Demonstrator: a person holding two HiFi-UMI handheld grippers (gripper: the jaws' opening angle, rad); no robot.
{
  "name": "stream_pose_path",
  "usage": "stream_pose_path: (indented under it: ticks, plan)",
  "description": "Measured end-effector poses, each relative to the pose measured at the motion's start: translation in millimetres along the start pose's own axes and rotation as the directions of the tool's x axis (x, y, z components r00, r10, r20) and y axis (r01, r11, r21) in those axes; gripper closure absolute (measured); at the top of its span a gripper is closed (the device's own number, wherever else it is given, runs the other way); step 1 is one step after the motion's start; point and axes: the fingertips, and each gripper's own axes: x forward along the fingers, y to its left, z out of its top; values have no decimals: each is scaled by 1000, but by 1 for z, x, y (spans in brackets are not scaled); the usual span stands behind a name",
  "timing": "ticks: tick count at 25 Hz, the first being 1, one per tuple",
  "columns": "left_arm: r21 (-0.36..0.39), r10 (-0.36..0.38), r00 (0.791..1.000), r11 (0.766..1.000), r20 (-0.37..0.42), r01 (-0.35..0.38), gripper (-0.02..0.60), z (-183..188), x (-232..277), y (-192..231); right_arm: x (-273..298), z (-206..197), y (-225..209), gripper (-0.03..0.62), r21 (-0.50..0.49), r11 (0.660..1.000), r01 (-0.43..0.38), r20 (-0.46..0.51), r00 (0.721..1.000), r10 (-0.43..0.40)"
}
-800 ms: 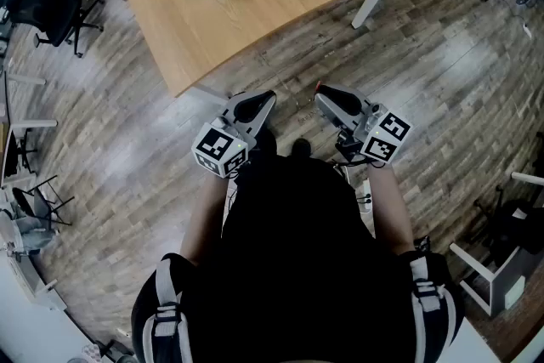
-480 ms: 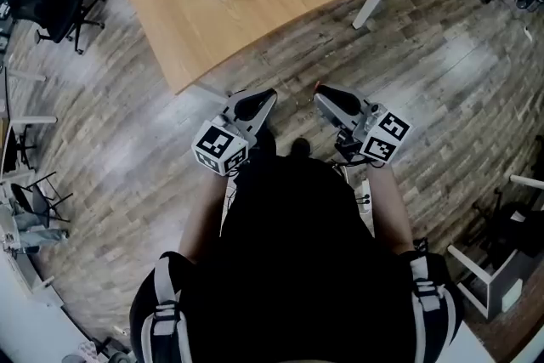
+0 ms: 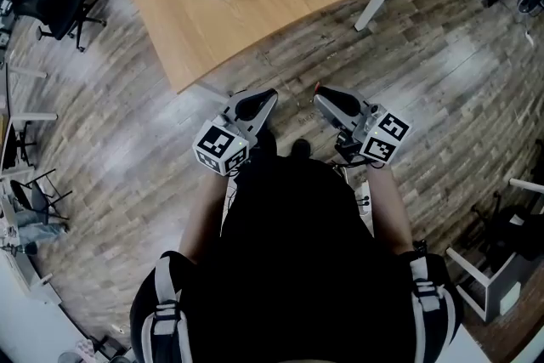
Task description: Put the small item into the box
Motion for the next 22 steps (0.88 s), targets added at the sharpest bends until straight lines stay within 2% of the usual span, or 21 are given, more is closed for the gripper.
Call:
stream_pose_path:
  ticks: [12,22]
  plan:
    - [-22,15,1000,1000,2,-15,551,1,-5,16,12,1,-9,530,14,1000,9,-12,1000,-9]
    - [-29,-11,1000,1000,-3,11,551,11,3,61,52,12,-27,530,8,1000,27,-13,1000,-27]
